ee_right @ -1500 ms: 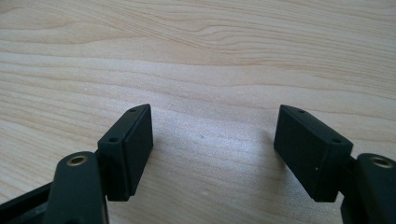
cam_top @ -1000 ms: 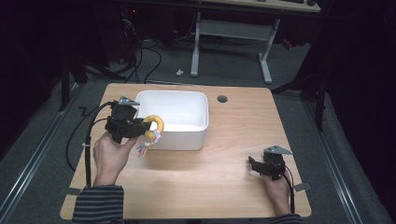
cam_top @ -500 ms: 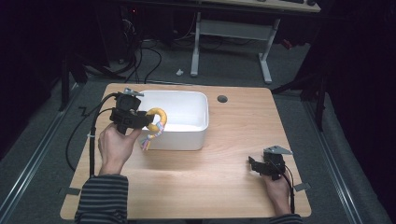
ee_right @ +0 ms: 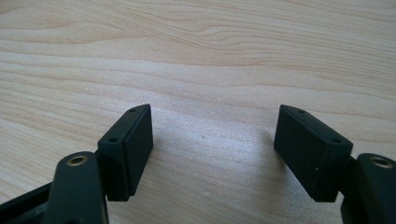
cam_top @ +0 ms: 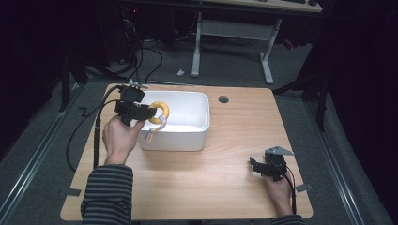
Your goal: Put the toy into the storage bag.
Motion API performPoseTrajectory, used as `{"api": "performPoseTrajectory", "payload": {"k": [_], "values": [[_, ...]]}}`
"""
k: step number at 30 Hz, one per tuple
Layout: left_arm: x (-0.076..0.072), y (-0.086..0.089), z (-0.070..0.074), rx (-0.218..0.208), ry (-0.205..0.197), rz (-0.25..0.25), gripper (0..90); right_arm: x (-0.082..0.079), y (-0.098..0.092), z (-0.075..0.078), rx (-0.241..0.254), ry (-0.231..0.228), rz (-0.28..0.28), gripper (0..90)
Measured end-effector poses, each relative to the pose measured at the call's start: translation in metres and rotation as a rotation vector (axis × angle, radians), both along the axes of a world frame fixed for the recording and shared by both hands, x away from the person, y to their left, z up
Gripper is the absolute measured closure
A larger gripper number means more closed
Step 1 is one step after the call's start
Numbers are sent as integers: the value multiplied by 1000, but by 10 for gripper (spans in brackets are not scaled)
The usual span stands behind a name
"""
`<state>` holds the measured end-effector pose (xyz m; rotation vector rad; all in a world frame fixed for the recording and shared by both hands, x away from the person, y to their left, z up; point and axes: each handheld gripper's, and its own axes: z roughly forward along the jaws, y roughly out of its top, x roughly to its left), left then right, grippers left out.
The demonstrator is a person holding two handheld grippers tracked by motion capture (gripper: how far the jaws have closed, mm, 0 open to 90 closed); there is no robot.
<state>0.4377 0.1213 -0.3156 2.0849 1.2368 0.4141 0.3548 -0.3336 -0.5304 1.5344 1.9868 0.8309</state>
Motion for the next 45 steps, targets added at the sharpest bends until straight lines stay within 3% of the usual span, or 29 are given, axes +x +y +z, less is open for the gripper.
{"api": "performPoseTrajectory", "payload": {"k": [7, 18, 34, 38, 45], "values": [[12, 2, -3, 2, 19, 25, 675, 0, 0, 0, -1, 0, -1, 286], [22, 0, -3, 8, 11, 42, 675, 0, 0, 0, 0, 0, -1, 286], [47, -19, -8, 11, 19, 57, 675, 0, 0, 0, 0, 0, -2, 287], [52, -26, -11, 38, 10, 54, 675, 0, 0, 0, -1, 0, -3, 287], [60, -33, -22, 61, 30, 56, 675, 0, 0, 0, 0, 0, -2, 287]]}}
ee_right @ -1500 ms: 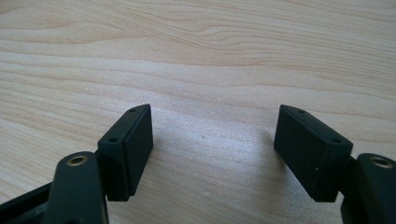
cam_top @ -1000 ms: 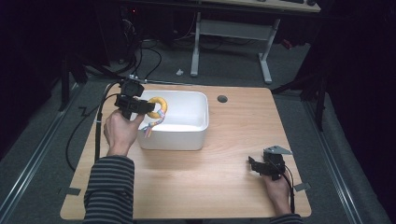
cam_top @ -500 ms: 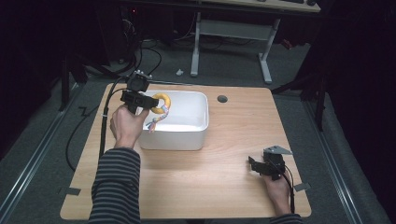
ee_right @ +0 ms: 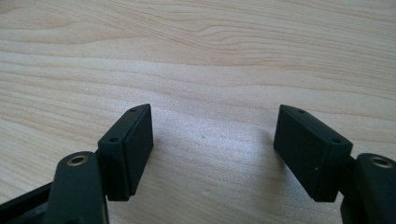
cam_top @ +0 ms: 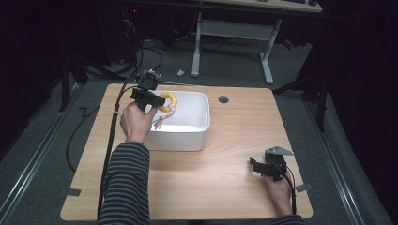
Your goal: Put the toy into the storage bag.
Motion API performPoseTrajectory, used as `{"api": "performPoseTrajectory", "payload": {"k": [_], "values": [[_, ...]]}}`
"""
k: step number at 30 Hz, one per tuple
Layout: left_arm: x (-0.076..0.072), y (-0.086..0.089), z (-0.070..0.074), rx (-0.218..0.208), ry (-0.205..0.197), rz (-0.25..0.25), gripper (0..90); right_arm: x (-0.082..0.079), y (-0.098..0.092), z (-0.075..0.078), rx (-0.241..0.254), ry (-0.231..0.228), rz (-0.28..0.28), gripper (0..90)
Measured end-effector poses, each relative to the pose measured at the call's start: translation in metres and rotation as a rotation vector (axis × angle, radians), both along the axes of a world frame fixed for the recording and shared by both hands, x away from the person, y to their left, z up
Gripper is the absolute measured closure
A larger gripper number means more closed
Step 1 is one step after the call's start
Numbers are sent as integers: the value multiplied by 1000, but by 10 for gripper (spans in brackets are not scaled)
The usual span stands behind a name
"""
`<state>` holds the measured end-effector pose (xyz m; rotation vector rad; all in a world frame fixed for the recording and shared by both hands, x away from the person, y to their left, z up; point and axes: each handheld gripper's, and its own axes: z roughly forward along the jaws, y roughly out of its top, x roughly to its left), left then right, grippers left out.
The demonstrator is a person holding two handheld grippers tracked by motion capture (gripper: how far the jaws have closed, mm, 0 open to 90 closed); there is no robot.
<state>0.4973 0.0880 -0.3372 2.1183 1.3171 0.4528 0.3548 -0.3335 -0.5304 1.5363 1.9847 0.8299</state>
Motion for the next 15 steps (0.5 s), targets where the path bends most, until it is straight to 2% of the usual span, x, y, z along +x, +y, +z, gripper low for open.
{"api": "performPoseTrajectory", "payload": {"k": [3, 6, 15], "values": [[0, -1, -1, 6, 1, -6, 675, 0, 0, 0, -1, 0, 0, 287], [2, -2, -7, 23, 19, -5, 674, 0, 0, 0, -1, 0, 0, 287], [3, -2, -21, 35, 54, -6, 674, 0, 0, 0, 0, 0, 0, 287]]}}
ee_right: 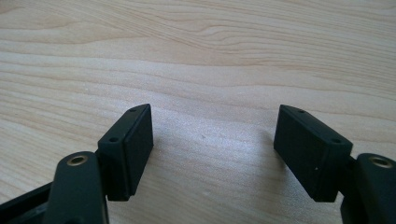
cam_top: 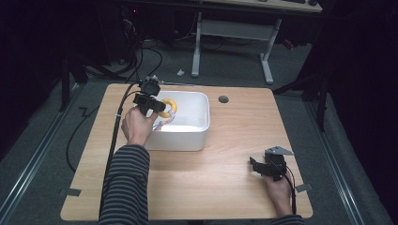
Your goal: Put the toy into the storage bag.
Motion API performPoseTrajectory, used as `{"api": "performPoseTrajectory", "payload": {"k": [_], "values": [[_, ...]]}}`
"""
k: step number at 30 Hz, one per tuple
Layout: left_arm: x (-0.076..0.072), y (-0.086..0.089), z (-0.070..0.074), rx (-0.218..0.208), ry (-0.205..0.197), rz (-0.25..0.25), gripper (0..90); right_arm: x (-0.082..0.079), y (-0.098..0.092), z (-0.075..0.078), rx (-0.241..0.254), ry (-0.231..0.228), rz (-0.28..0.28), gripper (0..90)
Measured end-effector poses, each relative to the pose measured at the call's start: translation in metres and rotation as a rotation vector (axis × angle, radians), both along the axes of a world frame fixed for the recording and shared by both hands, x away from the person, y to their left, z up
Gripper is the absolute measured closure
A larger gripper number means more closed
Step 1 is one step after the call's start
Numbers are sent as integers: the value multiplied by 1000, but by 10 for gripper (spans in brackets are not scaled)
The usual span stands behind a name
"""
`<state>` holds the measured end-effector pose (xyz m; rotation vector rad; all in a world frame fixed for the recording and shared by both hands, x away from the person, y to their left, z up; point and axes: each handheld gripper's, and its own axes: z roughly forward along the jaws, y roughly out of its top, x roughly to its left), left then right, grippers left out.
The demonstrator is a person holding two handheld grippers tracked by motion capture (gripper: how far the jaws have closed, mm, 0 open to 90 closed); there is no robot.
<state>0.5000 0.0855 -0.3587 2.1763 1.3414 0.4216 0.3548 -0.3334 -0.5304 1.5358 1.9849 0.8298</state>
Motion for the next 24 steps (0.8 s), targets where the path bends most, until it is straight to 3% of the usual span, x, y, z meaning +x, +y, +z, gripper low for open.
{"api": "performPoseTrajectory", "payload": {"k": [10, 15, 24], "values": [[-3, -5, -10, 36, 31, -19, 673, 0, 0, 0, 0, 0, 0, 286], [-6, -8, -14, 83, 47, -43, 672, 0, 0, 0, 1, 0, 1, 287], [-15, -13, -22, 81, 79, -80, 672, 0, 0, 0, 1, 0, 1, 286]]}}
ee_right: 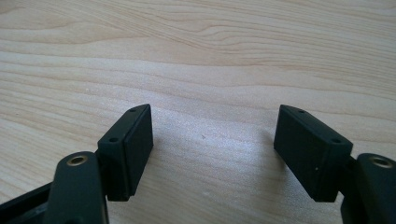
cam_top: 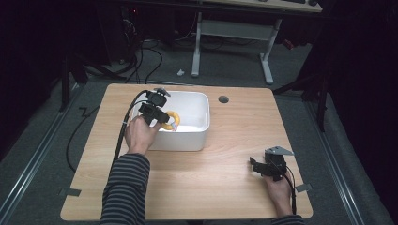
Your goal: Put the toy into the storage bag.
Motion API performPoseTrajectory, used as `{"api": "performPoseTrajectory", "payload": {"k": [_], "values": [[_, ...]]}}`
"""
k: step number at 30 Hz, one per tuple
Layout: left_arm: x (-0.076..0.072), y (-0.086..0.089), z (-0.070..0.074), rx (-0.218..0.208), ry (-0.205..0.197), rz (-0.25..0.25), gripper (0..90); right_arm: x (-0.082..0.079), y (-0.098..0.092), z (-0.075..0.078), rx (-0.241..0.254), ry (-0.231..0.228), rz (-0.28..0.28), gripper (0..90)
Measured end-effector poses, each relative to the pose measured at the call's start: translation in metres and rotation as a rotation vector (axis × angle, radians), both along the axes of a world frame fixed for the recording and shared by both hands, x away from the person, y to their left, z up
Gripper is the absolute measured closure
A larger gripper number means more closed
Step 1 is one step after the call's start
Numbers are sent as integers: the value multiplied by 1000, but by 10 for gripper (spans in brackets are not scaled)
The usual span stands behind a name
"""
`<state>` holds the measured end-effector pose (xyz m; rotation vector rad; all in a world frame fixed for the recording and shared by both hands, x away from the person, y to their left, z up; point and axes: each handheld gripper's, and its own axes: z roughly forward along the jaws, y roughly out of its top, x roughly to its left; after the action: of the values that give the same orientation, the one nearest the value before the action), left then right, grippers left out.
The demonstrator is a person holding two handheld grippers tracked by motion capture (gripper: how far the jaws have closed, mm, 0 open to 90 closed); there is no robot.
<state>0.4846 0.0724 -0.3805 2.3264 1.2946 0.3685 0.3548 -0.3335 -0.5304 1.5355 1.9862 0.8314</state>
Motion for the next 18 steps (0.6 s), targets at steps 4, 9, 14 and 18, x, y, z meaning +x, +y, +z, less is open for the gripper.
{"api": "performPoseTrajectory", "payload": {"k": [4, 9, 14, 18], "values": [[-3, 0, -1, -5, 2, -6, 671, 0, 0, 0, -1, 0, 1, 286], [-7, 3, -2, -21, 12, -10, 670, 0, 0, 0, 0, 0, 1, 286], [-8, 3, -3, -8, 12, -14, 669, 0, 0, 0, -1, 0, 1, 286], [-9, 4, -5, -11, 20, -18, 664, 0, 0, 0, 0, 0, 1, 286]]}}
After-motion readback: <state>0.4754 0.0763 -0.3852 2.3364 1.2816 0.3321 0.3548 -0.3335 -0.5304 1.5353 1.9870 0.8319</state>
